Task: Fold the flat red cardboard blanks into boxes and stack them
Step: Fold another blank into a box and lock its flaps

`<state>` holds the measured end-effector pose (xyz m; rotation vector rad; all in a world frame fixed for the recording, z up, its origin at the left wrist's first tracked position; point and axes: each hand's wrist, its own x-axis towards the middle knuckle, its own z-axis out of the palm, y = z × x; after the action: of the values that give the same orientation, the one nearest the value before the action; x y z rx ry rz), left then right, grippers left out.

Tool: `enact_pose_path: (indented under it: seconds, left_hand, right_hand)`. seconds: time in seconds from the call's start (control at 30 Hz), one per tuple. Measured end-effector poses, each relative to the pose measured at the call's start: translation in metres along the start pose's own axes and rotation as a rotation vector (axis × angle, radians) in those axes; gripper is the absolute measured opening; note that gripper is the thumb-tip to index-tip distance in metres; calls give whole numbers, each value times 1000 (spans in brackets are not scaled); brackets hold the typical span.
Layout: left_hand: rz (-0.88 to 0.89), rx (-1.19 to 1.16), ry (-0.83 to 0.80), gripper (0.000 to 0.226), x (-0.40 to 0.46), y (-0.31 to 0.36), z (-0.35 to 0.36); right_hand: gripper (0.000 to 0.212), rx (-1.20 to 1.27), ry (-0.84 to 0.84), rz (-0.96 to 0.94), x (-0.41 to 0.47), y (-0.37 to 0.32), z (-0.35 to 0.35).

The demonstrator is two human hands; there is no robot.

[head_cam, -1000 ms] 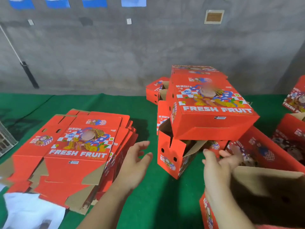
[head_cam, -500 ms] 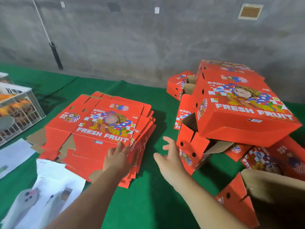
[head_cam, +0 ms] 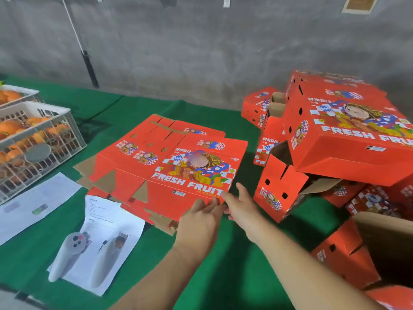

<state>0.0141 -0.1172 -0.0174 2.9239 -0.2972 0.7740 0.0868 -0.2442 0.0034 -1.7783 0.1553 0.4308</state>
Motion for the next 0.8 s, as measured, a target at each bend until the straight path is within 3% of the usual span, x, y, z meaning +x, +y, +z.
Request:
enact_pose_path:
  seconds: [0.1,0.2,0.3,0.4,0.47,0.53,0.6,0.7,0.8]
  left_hand:
    - [108,-206,156,28,-22,18,-7]
    - [82,-499,19,33,-32,-1,-16]
    - [-164,-642,-20,48,-30,-41,-19]
    - [-618,-844,211,48,-27,-96,-18]
    - [-765,-840,385,44,-27,-135,-16]
    - [-853,-975,457,47,-23,-162,-13]
    - [-924,-1188,367,65,-13,-172,-9]
    - [-957,-1361,101,94,0,-170,8]
    - [-895,-1411,-71,70,-3,-146,17]
  right_hand:
    - [30,245,141,-15,6,-12,1]
    - [29,370,191,15,7,-17,-4]
    - [29,450,150,-2,-4,-15,-19]
    - [35,470,122,-54,-20,-15,-46]
    - [43,473,63,-121,-32,-13,-68]
    - [51,442,-43,-195,-50,-8,-88]
    - [57,431,-102,-222,-70,4,-105]
    - [51,354,-10,-186,-98,25,-118]
    - [33,349,275,-90,-111,40,-118]
